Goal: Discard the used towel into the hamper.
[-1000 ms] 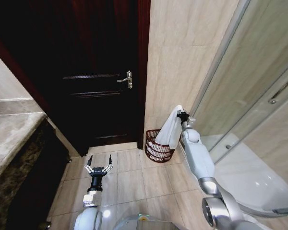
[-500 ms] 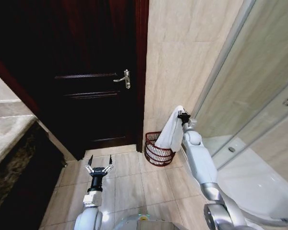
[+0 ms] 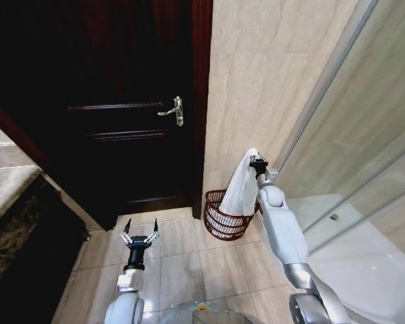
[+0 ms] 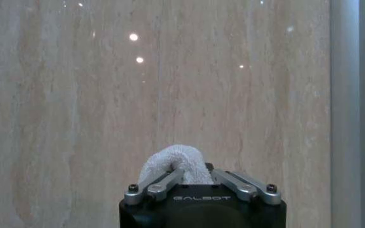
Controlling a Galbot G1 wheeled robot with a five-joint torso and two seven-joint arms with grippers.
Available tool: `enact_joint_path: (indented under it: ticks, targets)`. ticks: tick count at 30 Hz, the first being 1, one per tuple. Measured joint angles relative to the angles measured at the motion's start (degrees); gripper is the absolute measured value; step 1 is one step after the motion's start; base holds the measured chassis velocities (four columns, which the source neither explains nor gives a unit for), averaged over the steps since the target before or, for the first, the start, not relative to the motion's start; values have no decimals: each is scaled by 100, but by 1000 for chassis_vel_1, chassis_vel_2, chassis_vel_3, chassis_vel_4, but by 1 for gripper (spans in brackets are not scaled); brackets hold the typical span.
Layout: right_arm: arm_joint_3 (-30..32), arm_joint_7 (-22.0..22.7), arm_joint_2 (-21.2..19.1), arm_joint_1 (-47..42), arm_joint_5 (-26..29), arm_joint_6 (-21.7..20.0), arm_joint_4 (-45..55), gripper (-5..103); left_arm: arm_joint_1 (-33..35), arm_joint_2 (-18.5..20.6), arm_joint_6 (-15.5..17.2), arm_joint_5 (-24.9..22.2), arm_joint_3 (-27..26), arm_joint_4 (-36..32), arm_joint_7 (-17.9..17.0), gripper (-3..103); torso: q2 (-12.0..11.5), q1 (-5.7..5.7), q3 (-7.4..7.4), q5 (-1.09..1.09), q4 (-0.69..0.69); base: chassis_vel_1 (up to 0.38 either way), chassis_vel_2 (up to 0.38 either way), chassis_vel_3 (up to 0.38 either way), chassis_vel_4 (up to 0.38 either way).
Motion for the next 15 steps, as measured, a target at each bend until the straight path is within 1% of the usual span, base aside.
enact_joint_path:
  ticks: [6,15]
  targets:
    - [-2,22,-8,15,5,-6,5,4,5,0,-21,0,1,-3,3,100,-133,-62,-68,0,0,0,0,0,0]
    - [-62,7,11,265,5,-30,-102,4,24,0,-45,72,10,35,14,100,-386,-166,-215,0,1,0,0,0,0]
